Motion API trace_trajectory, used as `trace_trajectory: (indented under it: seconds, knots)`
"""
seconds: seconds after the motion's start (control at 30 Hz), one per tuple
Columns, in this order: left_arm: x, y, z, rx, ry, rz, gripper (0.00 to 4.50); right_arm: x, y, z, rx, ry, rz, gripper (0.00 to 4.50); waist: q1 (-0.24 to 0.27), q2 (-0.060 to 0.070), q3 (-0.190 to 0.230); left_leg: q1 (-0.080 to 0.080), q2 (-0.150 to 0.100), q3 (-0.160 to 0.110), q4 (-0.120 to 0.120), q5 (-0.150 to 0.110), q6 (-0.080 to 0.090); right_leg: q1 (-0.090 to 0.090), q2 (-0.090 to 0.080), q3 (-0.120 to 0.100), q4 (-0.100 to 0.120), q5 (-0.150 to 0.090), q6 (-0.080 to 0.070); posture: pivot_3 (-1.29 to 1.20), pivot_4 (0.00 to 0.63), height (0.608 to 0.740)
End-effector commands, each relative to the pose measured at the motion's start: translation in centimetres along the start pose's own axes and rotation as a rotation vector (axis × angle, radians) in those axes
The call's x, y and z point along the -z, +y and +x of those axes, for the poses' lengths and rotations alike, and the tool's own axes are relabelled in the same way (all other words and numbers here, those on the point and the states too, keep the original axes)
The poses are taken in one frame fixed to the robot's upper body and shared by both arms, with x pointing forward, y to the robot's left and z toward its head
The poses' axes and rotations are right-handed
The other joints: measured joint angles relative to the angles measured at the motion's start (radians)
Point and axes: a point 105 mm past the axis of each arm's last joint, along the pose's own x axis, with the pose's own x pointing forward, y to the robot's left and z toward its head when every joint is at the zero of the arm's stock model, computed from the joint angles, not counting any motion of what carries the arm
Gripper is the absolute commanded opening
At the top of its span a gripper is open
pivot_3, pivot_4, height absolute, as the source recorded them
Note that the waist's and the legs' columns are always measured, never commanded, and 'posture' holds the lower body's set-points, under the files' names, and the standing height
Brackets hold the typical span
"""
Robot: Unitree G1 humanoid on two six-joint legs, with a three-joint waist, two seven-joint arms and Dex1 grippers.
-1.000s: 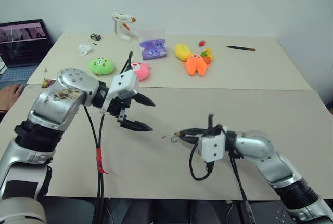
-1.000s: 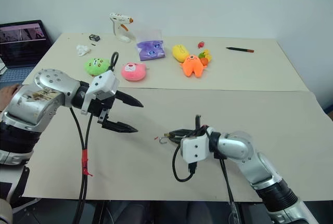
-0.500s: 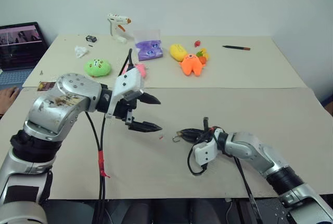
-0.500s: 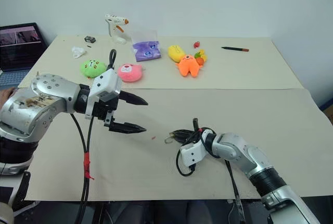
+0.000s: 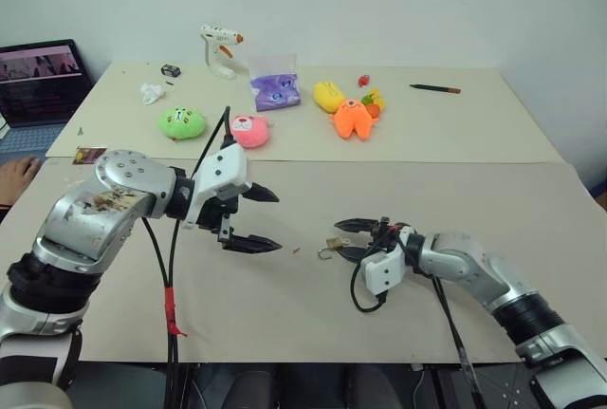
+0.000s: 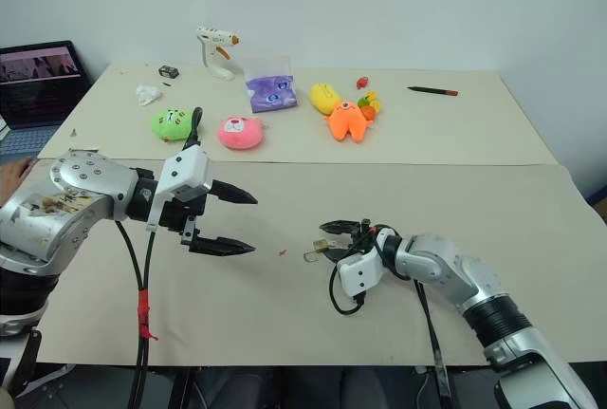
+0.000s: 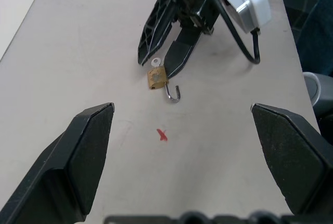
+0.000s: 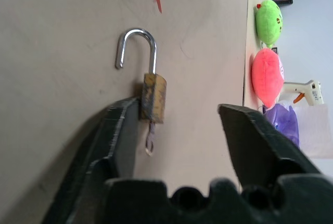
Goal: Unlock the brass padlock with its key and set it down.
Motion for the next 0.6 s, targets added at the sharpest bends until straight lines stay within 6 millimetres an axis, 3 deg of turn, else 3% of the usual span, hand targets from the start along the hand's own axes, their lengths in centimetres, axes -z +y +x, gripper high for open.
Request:
trace_trajectory:
  seconds: [0.03, 0.17, 0.3, 0.47, 0.6]
  knots:
    - [-0.2, -0.2, 0.0, 0.003, -0.006, 0.030, 4.50, 2.4, 2.1, -2.8, -0.127, 0.087, -0.012, 4.45, 0.001, 0.000, 0.000, 0.000, 0.000, 0.000, 0.000, 0.000, 0.000, 0.000, 0.000, 0.000, 0.000, 0.000, 0.000, 0.00, 0.150, 0.738]
    - [0.1, -0.4, 0.0, 0.004, -0.028, 0.007, 4.50, 4.1, 3.4, -5.8, -0.215, 0.141, -0.024, 4.45, 0.001, 0.000, 0.000, 0.000, -0.001, 0.000, 0.000, -0.002, 0.003, 0.001, 0.000, 0.003, 0.000, 0.000, 0.000, 0.00, 0.150, 0.738]
    - [0.0, -0.4, 0.0, -0.007, -0.083, -0.039, 4.50, 4.8, 2.5, -7.2, -0.210, 0.160, 0.081, 4.45, 0.002, 0.000, 0.000, 0.001, -0.001, 0.000, 0.001, -0.003, 0.004, 0.002, 0.000, 0.005, -0.001, 0.000, 0.000, 0.00, 0.150, 0.738]
    - [0.9, 0.4, -0.6, -0.114, -0.145, -0.025, 4.50, 4.8, -0.9, -7.9, -0.070, 0.126, 0.781, 4.45, -0.003, 0.000, 0.000, -0.001, 0.001, 0.001, 0.000, -0.003, 0.006, 0.001, 0.000, 0.006, -0.001, 0.000, 0.000, 0.00, 0.150, 0.738]
    - [2.4, 0.2, -1.1, -0.153, -0.127, -0.057, 4.50, 0.7, -5.0, -7.9, -0.036, -0.128, 1.167, 4.45, -0.009, 0.000, 0.000, -0.002, 0.003, 0.000, 0.000, -0.005, 0.009, 0.000, 0.000, 0.007, -0.001, 0.000, 0.000, 0.00, 0.150, 0.738]
